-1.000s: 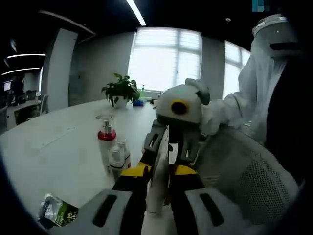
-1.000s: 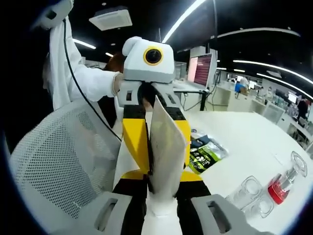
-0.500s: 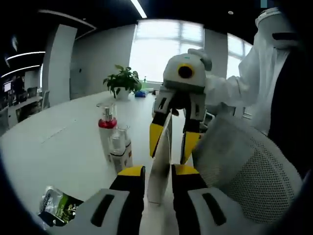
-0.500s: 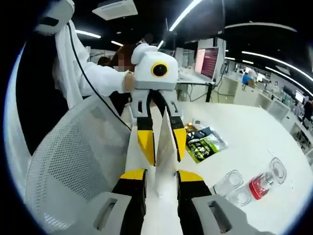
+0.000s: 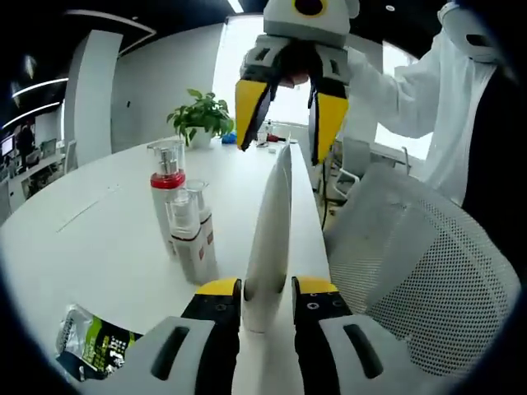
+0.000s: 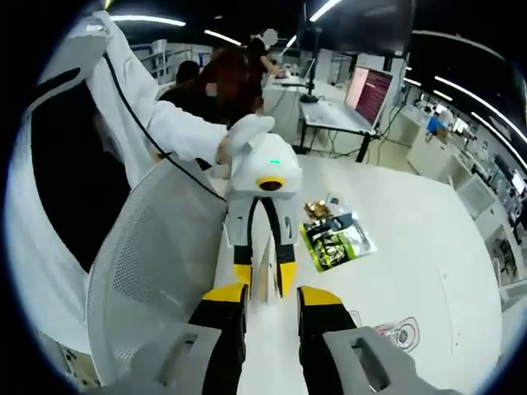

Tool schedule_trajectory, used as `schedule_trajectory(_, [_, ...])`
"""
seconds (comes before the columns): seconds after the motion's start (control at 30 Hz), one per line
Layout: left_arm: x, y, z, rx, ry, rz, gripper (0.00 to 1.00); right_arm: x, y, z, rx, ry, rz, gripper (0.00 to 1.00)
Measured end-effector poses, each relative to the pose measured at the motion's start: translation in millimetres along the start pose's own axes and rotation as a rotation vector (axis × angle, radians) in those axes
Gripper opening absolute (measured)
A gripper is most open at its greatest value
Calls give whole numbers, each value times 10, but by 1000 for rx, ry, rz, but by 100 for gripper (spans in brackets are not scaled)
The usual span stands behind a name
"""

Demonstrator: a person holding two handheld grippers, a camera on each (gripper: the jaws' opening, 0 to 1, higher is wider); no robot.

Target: Arrange the skincare products in the storage area until every visible bottle or jar stands upright without overlapping.

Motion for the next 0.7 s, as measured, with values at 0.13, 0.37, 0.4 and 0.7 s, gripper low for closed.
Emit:
schedule_trajectory(0.13, [17,-21,-29,-14,-5,-13,19,65,119,-24,-126,35,56,13])
schedule_trajectory(0.37, [11,-44,-42,-35,18,-45,16,156,184,-279,-266,135,97,7])
schedule_trajectory(0.4, [9,-42,-43,-32,18,-43,16,150,181,-326,-285,145,91,7])
schedule_trajectory(0.7, [-13,-67,-51,-36,22,-39,15,140,161,-484,-364,181,116,1])
Point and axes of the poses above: the point that each gripper's makers call its tool centre point, and the gripper's own axes: z roughly backward along the fingers, x roughly to its right, y roughly out of its top, the point moved 8 cm from there along z, roughly backward along the fingers, and after that the axes turned 3 degrees about y, right-handed, at the moved point
